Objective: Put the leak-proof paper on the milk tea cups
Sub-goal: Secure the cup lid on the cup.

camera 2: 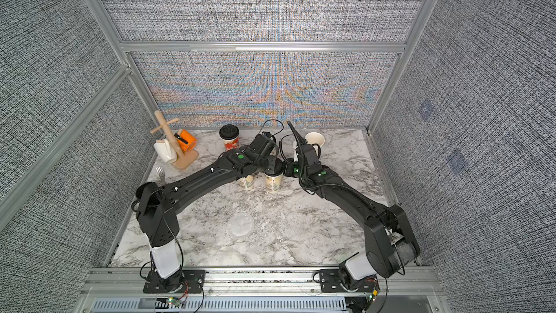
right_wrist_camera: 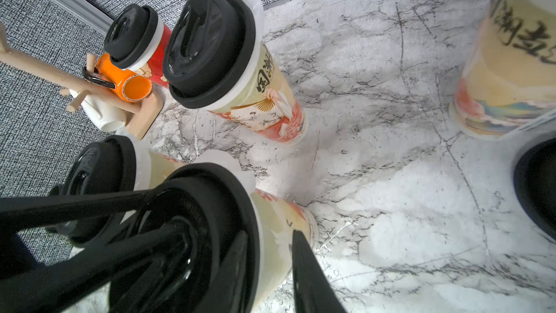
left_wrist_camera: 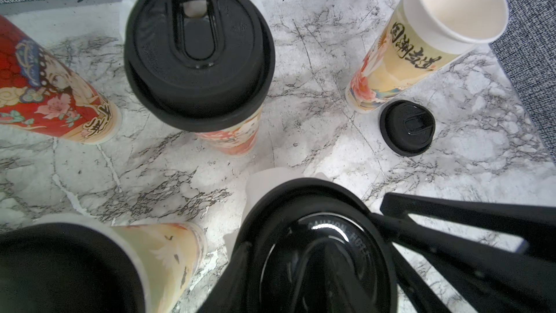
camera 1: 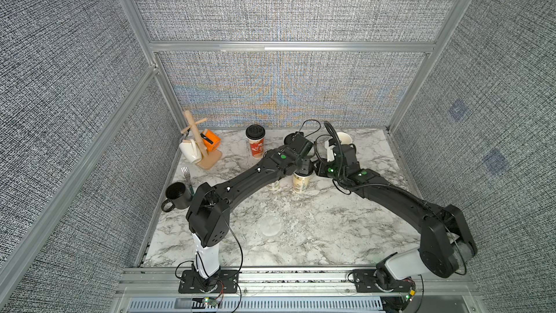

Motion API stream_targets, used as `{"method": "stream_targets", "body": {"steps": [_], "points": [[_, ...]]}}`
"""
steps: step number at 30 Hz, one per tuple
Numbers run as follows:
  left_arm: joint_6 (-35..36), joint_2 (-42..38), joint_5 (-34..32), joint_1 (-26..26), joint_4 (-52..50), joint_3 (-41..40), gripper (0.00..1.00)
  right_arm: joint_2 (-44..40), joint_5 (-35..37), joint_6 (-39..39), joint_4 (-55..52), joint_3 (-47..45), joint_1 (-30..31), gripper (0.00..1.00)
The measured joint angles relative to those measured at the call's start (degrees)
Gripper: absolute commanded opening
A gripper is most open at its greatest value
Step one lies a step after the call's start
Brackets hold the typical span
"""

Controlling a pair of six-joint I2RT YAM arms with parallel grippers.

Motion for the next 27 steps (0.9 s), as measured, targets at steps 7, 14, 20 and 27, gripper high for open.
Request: {"method": "stream_targets", "body": {"steps": [7,14,20,27], "points": [[1.11,2.12,0.61,0.00,-8.50,7.91,0.47,-0.04,0.00,-0.61,-3.74,2.54,0.15,0.28],[3.26,6.16,1.66,0.00,-15.87,15.50,0.49,0.96,0.07,-1.33,-12.68,8.57,0.33,0.29],[4.09,7.93,1.75,0.33,-19.10,19.37,0.49,1.46,-0.70,-2.05,-20.52,14.23,-0.13,0.31],[5.64,8.92,3.19,0.44,-22.32,22.58,0.49,0.20,-2.69,-2.27,-21.11,16.35,-0.90,0.33]]}}
